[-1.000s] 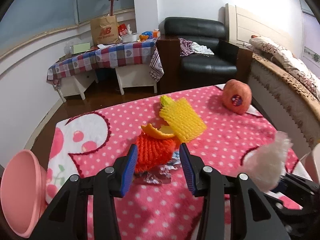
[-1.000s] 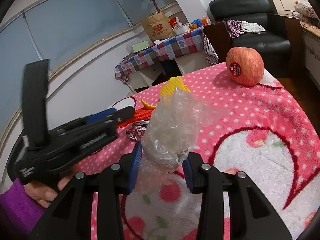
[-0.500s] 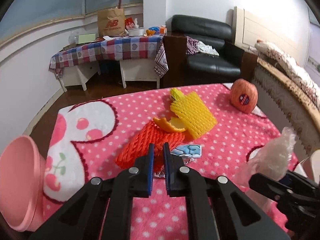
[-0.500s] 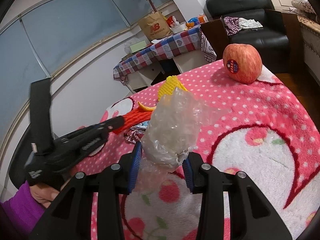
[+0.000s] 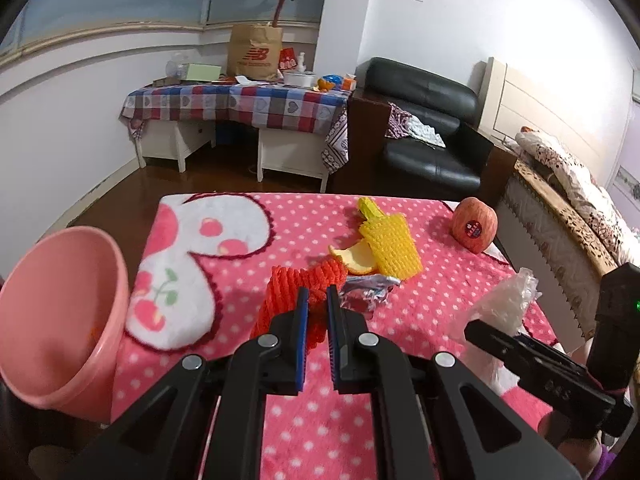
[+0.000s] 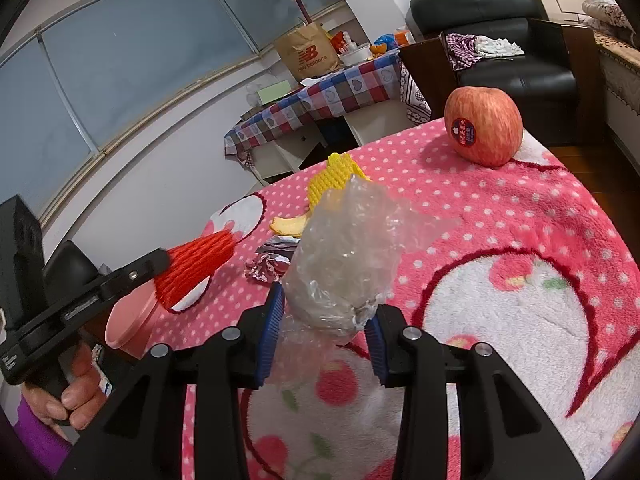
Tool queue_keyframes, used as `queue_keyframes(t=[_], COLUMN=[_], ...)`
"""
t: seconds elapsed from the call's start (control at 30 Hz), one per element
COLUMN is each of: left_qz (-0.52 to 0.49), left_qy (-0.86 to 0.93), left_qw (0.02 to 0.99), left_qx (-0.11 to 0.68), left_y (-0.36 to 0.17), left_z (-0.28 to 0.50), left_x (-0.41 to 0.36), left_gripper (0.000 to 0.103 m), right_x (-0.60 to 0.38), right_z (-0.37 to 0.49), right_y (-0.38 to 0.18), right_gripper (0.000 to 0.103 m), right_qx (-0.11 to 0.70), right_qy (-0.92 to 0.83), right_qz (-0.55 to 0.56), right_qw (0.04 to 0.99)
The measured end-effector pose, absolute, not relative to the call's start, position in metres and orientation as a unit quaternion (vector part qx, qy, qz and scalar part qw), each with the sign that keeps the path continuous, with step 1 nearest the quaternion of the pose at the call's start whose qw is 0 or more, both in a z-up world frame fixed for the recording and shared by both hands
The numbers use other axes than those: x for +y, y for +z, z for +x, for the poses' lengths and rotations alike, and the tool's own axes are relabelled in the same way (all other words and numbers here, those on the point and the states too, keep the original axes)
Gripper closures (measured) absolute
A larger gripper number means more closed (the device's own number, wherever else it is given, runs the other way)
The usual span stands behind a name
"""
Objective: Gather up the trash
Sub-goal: 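Grasp the orange net with the left tool, then carry the orange net and bubble wrap over the pink bucket and open both tools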
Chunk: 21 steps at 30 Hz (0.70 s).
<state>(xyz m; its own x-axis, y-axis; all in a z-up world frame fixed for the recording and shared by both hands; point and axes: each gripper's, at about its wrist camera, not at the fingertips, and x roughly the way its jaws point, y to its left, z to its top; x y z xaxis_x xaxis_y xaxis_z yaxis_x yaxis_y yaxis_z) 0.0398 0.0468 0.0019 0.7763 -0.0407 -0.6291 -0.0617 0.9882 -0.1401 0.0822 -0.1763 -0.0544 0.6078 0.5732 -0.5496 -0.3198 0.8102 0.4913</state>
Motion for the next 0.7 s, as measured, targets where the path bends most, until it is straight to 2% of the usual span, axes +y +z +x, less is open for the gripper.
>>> queue_keyframes(t=[0.7], left_qz=[-0.1], left_qy=[0.027], left_qw=[0.941], left_qx=[0.322], left_y=[0.012], left_z=[-0.008], left_x=[0.074], left_gripper=[0.095], right_x=[-0.172], right_z=[0.086], right_y=[-0.058], right_gripper=[0.064], right_qx=[0.376], right_qy=[0.241], right_qz=[0.16], right_qw=[0.88])
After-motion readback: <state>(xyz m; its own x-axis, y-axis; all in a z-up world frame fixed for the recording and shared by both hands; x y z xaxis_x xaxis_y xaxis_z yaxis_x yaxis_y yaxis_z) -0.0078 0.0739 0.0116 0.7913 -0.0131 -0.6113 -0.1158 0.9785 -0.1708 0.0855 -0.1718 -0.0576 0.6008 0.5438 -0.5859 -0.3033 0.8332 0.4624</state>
